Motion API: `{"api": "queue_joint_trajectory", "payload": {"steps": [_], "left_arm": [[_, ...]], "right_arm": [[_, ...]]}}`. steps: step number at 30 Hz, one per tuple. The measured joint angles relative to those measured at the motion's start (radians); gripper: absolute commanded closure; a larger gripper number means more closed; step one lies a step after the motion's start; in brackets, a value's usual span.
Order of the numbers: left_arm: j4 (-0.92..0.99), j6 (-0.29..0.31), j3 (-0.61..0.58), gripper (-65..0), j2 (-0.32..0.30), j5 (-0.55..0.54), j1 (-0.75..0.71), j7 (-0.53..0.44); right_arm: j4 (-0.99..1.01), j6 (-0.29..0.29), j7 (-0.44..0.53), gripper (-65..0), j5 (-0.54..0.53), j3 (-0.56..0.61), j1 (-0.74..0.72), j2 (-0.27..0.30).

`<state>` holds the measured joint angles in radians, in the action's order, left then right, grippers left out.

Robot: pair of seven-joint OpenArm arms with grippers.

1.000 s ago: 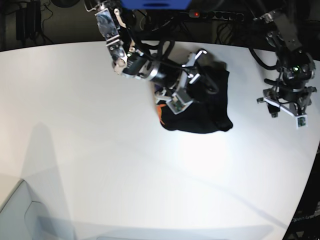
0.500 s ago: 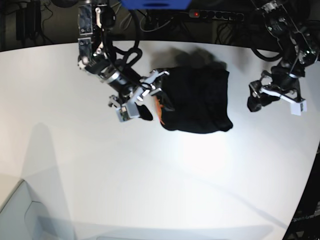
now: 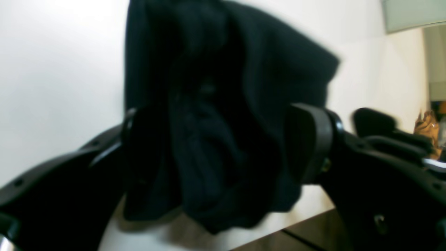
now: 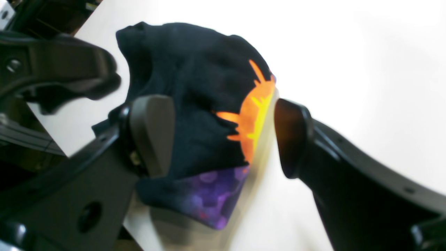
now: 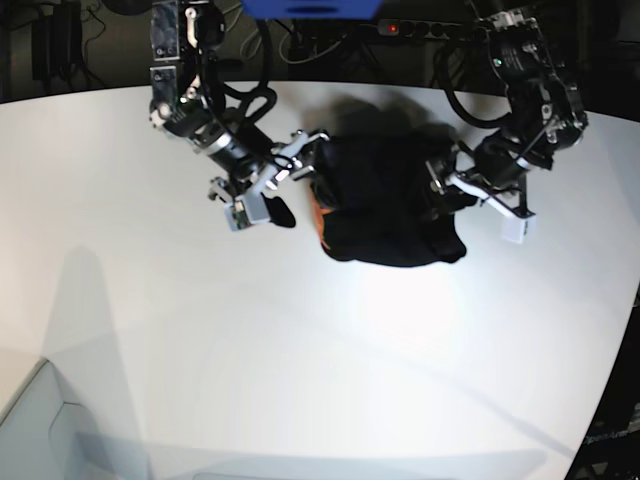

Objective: Layout the t-shirt on the table in an organized manner, then fold the t-shirt properly
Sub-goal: 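Regrasp the folded bundle edges with both grippers, then fold the bundle over with both grippers, exposing the sun print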

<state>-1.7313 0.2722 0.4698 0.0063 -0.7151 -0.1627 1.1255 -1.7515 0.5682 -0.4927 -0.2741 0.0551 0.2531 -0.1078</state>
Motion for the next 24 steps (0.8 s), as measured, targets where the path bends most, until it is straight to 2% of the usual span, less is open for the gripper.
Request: {"api": "queue_joint_trajectory", "payload": {"steps": [6,8,10,14,17,21,24], "left_arm": [[0.092,0.0,-0.025,-51.1,-0.006,0.0,0.035,0.001],[0.092,0.0,-0.025,-49.0,-0.007,-0.003,0.036,0.001],[0.092,0.0,-0.025,-40.6,-0.007,-0.008,0.036,0.0],[0.106,0.0,-0.024,-14.0,-0.01,-0.008,0.068,0.003],[0.142,0.0,-0.022,-1.2,-0.01,-0.008,0.092,-0.003],[0.15,0.0,-0.022,-0.3,-0.009,-0.008,0.091,0.002],[0.085,0.0,-0.02,-0.1,-0.012,-0.034,0.086,0.016]], "right_arm": [[0.0,0.0,0.0,-45.1,0.0,0.001,0.006,0.014],[0.0,0.0,-0.003,-45.1,0.001,0.001,0.008,0.026],[0.0,0.0,-0.004,-45.1,0.0,-0.002,0.008,0.025],[0.0,0.0,-0.004,-45.1,0.0,0.0,0.008,0.025],[0.0,0.0,-0.002,-45.1,0.0,0.0,0.008,0.027],[0.0,0.0,-0.003,-45.1,0.0,0.0,0.008,0.027],[0.0,0.0,-0.004,-45.1,0.0,0.0,0.008,0.027]]}}
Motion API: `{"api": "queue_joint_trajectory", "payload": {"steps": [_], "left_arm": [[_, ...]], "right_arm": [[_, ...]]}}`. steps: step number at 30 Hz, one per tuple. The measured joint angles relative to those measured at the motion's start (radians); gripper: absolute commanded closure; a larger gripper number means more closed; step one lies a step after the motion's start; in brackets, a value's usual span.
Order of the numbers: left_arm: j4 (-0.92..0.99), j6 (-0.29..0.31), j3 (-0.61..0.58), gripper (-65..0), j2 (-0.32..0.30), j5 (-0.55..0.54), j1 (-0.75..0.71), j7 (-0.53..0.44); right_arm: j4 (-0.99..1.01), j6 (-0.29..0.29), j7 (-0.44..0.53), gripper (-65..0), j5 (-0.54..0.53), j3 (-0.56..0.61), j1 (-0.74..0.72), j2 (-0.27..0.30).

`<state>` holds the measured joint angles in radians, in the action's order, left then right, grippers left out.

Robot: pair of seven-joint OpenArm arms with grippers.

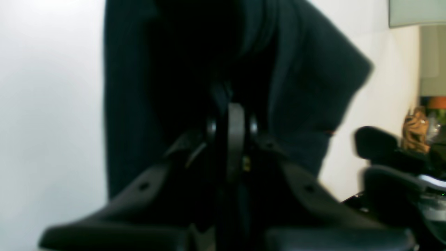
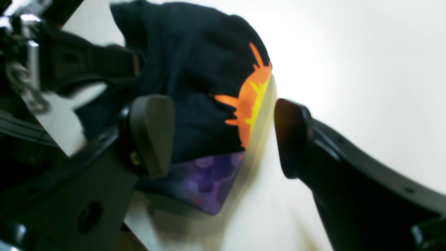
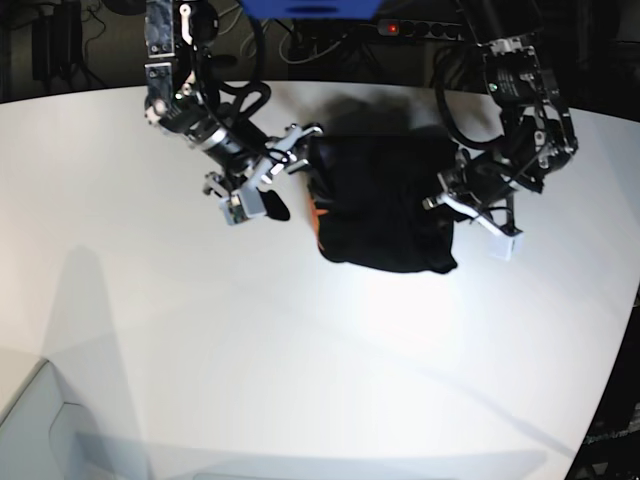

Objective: Layout the t-shirt on the table in an organized manner, then fold the t-shirt properly
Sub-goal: 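Fold the bundle over with both grippers, exposing the sun print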

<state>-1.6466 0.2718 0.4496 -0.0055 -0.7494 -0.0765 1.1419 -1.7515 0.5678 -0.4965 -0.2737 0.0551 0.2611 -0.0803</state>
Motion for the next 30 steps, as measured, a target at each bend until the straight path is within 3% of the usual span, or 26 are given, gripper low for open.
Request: {"api": "queue_joint_trajectory", "payload": {"steps": [2,6,19,25,27,30], "left_arm": [[-0.047,0.005,0.0,-0.1,-0.019,-0.058,-0.004,-0.001],[-0.048,0.004,0.009,-0.1,-0.064,-0.063,-0.024,-0.012],[-0.047,0.004,0.134,-0.1,-0.072,-0.06,-0.043,0.003],[0.08,0.001,0.135,-0.1,-0.072,-0.053,-0.042,-0.016],[0.131,0.001,0.135,-0.1,-0.072,-0.049,-0.042,-0.016],[0.177,0.001,0.136,-0.1,-0.074,-0.053,-0.039,-0.017]], "right_arm": [[0.0,0.0,0.002,-45.1,0.0,0.0,0.0,0.0],[0.0,0.0,0.001,-45.1,0.0,0.0,-0.001,0.0],[0.0,0.0,0.0,-45.1,0.0,0.002,-0.003,0.0],[0.0,0.0,0.001,-44.6,-0.001,0.003,-0.003,-0.002],[0.0,0.001,0.001,-40.5,0.0,0.006,-0.003,-0.003],[0.0,0.0,-0.003,-25.9,0.004,0.05,-0.023,-0.003]]}}
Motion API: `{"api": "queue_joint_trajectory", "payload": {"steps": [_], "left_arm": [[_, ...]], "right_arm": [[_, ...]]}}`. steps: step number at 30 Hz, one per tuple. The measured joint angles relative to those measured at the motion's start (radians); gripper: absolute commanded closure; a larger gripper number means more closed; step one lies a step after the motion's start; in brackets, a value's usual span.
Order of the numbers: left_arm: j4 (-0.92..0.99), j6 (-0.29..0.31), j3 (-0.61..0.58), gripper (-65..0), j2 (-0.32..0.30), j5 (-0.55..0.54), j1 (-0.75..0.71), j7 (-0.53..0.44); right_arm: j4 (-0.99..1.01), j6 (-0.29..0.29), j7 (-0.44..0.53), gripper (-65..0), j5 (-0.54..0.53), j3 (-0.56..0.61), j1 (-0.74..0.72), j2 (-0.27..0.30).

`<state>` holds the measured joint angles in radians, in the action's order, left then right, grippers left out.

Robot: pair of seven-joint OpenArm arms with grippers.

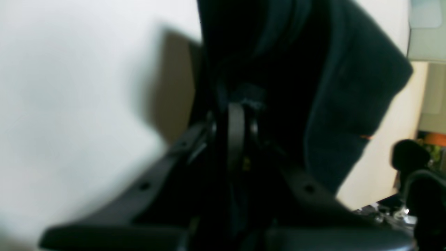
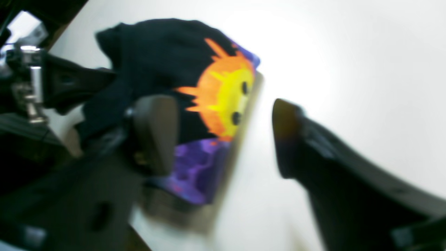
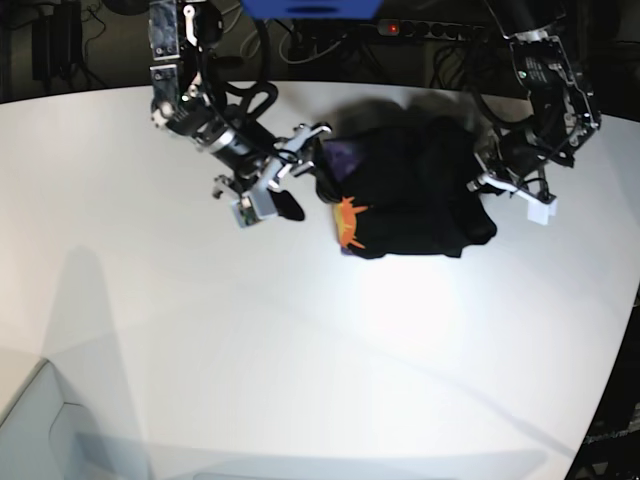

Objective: Layout the t-shirt on the table in an organized manner, then fold the t-shirt properly
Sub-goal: 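Fold the bundle over with both grippers, exposing the sun print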

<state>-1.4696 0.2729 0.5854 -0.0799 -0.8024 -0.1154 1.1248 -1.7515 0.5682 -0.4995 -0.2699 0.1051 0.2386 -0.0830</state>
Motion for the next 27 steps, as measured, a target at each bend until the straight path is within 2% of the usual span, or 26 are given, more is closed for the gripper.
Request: {"api": "queue_joint_trajectory", "payload": {"steps": [5,6,14,27], "left_arm": [[0.04,0.0,-0.005,-0.1,-0.027,-0.005,0.008,0.0],[0.042,0.0,-0.005,-0.1,-0.027,-0.006,0.008,-0.002],[0.039,0.0,-0.006,-0.1,-0.039,-0.004,0.019,0.0],[-0.001,0.0,-0.007,-0.1,-0.042,0.001,0.041,0.001]], "right_arm": [[0.022,0.0,0.018,-2.3,-0.012,0.063,-0.06,0.0],[0.034,0.0,0.008,0.0,-0.011,0.074,-0.069,0.0],[0.204,0.0,0.002,0.0,-0.004,0.15,-0.182,0.0],[0.242,0.0,0.008,0.0,-0.009,0.176,-0.228,-0.017]]}}
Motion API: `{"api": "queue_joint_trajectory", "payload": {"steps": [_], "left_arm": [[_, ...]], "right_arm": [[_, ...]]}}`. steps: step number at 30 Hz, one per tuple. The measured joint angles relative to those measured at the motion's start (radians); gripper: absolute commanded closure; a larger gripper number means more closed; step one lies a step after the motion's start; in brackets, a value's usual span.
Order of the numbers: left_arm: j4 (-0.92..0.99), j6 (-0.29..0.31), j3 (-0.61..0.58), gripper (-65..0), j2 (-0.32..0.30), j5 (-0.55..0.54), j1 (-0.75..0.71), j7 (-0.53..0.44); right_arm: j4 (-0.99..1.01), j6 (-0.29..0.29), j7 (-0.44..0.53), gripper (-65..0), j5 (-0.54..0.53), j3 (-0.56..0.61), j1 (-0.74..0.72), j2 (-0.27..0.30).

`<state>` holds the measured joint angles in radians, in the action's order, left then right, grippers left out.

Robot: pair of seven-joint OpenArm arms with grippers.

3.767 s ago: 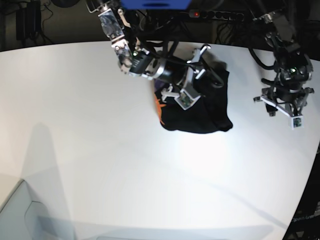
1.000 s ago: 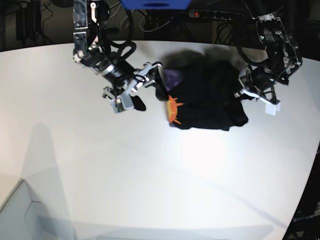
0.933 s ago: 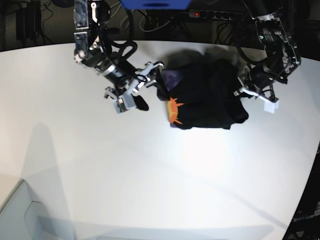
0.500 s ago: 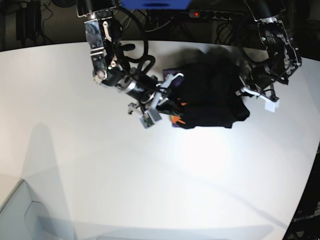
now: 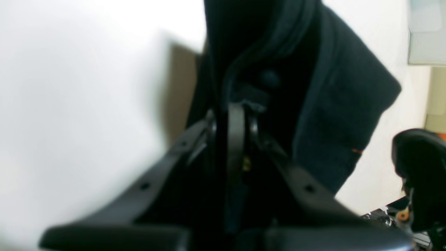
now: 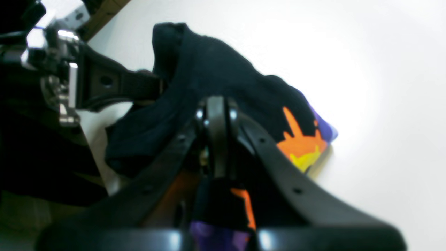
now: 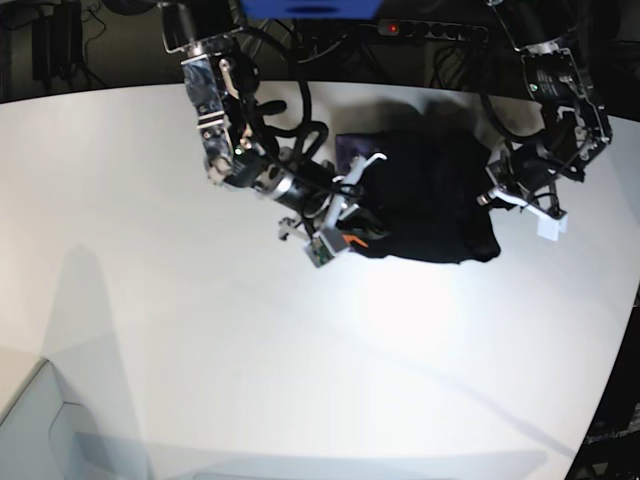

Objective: Layout the t-shirt on the table in an organized manner, then fold the t-shirt properly
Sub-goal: 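Fold the bundle over with both grippers, exposing the sun print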

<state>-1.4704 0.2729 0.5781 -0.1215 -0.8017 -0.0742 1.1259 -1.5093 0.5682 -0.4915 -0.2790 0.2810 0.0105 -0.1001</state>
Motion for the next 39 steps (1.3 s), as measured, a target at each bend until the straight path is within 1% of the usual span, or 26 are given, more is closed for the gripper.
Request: {"api": "queue_joint_trajectory", "payload": {"steps": [5,7,8,10,12,15,18,22,23,24,26,29,31,32,33,35,37,39], "left_arm": [[0.055,0.0,0.0,-0.1,-0.001,0.0,0.01,0.0],[0.077,0.0,0.0,-0.1,-0.011,-0.003,0.019,0.0],[0.086,0.0,0.001,-0.1,-0.014,-0.003,0.025,0.0],[0.104,0.0,0.001,-0.1,-0.017,-0.005,0.031,-0.001],[0.116,0.0,0.0,-0.1,-0.02,-0.013,0.031,-0.004],[0.118,0.0,0.0,-0.1,-0.028,-0.011,0.043,0.003],[0.118,0.0,0.0,-0.1,-0.028,-0.008,0.047,0.0],[0.118,0.0,0.0,-0.3,-0.028,-0.007,0.047,0.0],[0.118,0.0,0.0,-1.5,-0.028,-0.007,0.047,0.0],[0.118,0.0,0.0,-3.5,-0.028,-0.007,0.047,0.001],[0.115,0.0,0.0,-11.5,-0.028,-0.008,0.044,0.0],[0.113,0.0,0.0,-29.2,-0.034,-0.011,0.039,0.008],[0.111,0.0,0.004,-38.0,-0.034,-0.026,0.039,0.008],[0.101,0.0,0.004,-41.2,-0.034,-0.022,0.039,0.007],[0.088,0.0,0.004,-43.5,-0.034,-0.016,0.038,0.008],[0.048,0.0,0.004,-46.0,-0.034,-0.014,0.019,0.007],[-0.003,0.0,0.004,-46.4,-0.034,-0.01,0.0,0.017],[-0.042,0.0,0.003,-46.7,-0.038,-0.011,-0.002,0.02]], "right_arm": [[0.169,0.001,0.01,0.0,-0.002,-0.005,-0.067,0.0],[0.234,0.004,0.012,0.0,-0.008,-0.005,-0.102,0.0],[0.258,0.002,0.029,0.0,-0.008,-0.005,-0.114,0.001],[0.286,0.001,0.077,0.0,-0.007,-0.005,-0.121,0.001],[0.302,0.003,0.105,0.0,-0.011,-0.005,-0.12,0.011],[0.331,0.004,0.129,0.0,-0.018,-0.005,-0.121,0.023],[0.364,0.004,0.135,0.0,-0.019,-0.005,-0.134,0.02],[0.417,0.011,0.21,0.0,-0.035,-0.005,-0.133,0.022],[0.419,0.011,0.216,0.0,-0.035,-0.005,-0.132,0.023],[0.42,0.011,0.216,0.0,-0.036,-0.005,-0.132,0.023],[0.421,0.011,0.217,0.0,-0.036,-0.005,-0.132,0.023],[0.421,0.011,0.217,0.0,-0.036,-0.005,-0.132,0.023],[0.42,0.011,0.216,0.0,-0.035,-0.005,-0.132,0.023],[0.413,0.011,0.215,0.0,-0.031,-0.005,-0.13,0.023],[0.398,0.011,0.205,0.0,-0.025,-0.005,-0.126,0.023],[0.347,0.01,0.191,0.0,-0.013,-0.005,-0.102,0.023],[0.278,-0.004,0.173,0.0,-0.001,-0.006,-0.069,0.028],[0.207,-0.003,0.17,0.0,0.004,-0.006,-0.037,0.031]]}}
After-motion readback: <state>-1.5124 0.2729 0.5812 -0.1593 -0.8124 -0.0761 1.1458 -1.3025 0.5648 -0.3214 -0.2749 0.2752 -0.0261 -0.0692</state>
